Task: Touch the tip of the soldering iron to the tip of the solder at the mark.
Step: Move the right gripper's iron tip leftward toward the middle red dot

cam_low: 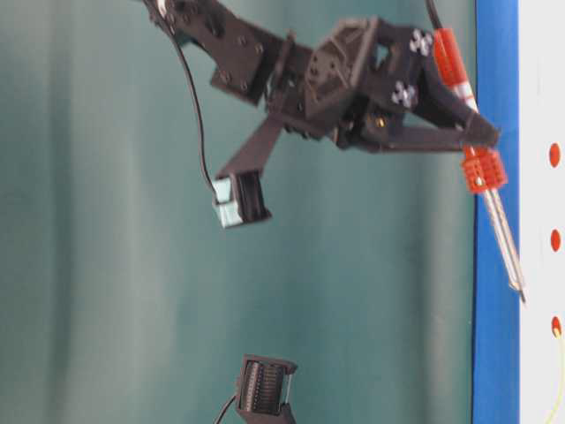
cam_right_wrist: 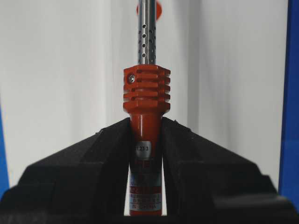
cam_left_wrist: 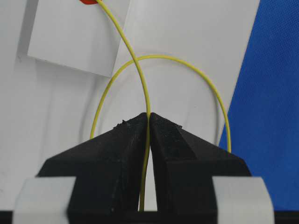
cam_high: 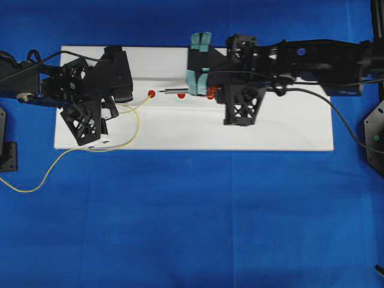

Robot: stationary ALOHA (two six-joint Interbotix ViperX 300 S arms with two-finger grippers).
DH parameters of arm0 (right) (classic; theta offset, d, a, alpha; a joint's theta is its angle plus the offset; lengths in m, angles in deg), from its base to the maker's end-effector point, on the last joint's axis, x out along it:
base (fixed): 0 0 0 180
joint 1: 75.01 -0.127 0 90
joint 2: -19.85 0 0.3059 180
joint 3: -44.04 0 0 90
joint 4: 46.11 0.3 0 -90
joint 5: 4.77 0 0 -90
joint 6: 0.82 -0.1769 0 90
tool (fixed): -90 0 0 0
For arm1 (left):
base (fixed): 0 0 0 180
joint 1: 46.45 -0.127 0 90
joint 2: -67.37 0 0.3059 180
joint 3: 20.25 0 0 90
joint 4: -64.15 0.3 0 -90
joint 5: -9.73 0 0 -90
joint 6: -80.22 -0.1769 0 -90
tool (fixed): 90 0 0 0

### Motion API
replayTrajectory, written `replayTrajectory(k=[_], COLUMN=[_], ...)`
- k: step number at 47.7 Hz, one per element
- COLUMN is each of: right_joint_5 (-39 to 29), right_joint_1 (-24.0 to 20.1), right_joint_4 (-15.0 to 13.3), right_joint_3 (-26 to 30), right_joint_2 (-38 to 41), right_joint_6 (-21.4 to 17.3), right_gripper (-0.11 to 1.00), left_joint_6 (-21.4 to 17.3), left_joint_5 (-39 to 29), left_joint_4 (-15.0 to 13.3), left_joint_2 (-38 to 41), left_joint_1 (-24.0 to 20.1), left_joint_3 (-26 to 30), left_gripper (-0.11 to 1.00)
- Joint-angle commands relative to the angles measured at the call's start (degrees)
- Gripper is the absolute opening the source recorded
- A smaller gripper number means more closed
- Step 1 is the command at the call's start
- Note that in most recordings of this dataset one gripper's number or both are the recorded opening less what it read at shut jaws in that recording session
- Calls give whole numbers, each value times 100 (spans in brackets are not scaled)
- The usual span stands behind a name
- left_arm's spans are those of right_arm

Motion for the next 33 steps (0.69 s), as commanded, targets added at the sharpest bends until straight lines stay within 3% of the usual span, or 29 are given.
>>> replayTrajectory(k=[1,33], right_joint_5=[9,44], right_joint_1=[18,9], right_joint_4=[-18,-9], right_joint_3=[237,316], right_joint_2=[18,299], right_joint_6=[9,9], right_gripper=[6,6], left_joint_6=[0,0], left_joint_5=[26,26], left_joint_4=[-9,-9], left_joint_2=[-44,-53], left_joint_1=[-18,-26], left_joint_3=[88,97], left_gripper=[2,2])
